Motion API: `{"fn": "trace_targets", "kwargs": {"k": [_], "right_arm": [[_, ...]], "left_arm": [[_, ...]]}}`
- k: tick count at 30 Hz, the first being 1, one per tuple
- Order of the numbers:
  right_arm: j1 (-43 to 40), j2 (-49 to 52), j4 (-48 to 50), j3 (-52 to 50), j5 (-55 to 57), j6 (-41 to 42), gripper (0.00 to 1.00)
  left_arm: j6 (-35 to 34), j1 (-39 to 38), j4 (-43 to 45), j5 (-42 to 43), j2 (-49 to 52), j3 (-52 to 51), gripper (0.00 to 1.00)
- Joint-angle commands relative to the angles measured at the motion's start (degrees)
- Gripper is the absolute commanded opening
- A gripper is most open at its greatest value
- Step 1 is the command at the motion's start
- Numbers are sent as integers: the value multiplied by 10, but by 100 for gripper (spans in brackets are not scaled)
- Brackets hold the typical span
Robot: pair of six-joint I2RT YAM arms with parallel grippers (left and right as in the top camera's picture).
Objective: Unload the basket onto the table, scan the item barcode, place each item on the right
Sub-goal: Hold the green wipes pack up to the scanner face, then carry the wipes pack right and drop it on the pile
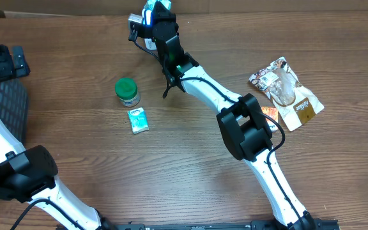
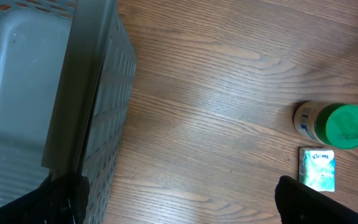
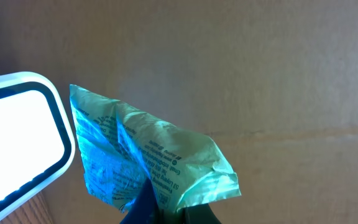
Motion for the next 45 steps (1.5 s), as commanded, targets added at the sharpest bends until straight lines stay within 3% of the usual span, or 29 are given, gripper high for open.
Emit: {"fn": "trace_targets", "kwargs": {"k": [1, 3, 6, 13, 19, 23, 26, 32, 35, 39, 45], "right_arm": [[-4, -15, 5, 10, 8, 2, 4], [-4, -28, 5, 10, 15, 9, 4], [-6, -70, -12, 10, 28, 87, 4], [-18, -227, -221, 10, 39, 260, 4], [-21, -374, -488, 10, -19, 534, 4], [-41, -453, -661, 10, -112, 744, 4], [-75, -491, -777, 10, -199, 844, 4], [-168, -504, -971, 1, -318, 892, 4], [-206, -501, -1010, -37, -335, 892, 4], [-243, -501, -1001, -132, -336, 892, 4], [-286, -501, -905, -296, -336, 892, 4]], "left_arm": [[12, 3, 1, 0, -14, 11, 100], [12, 3, 1, 0, -14, 11, 100], [12, 3, 1, 0, -14, 11, 100], [12, 3, 1, 0, -14, 11, 99], [12, 3, 1, 0, -14, 11, 99], [12, 3, 1, 0, -14, 11, 100], [12, 3, 1, 0, -14, 11, 100], [12, 3, 1, 0, -14, 11, 99], [12, 3, 1, 0, -14, 11, 100], [12, 3, 1, 0, -14, 11, 100], [12, 3, 1, 0, -14, 11, 100]]}}
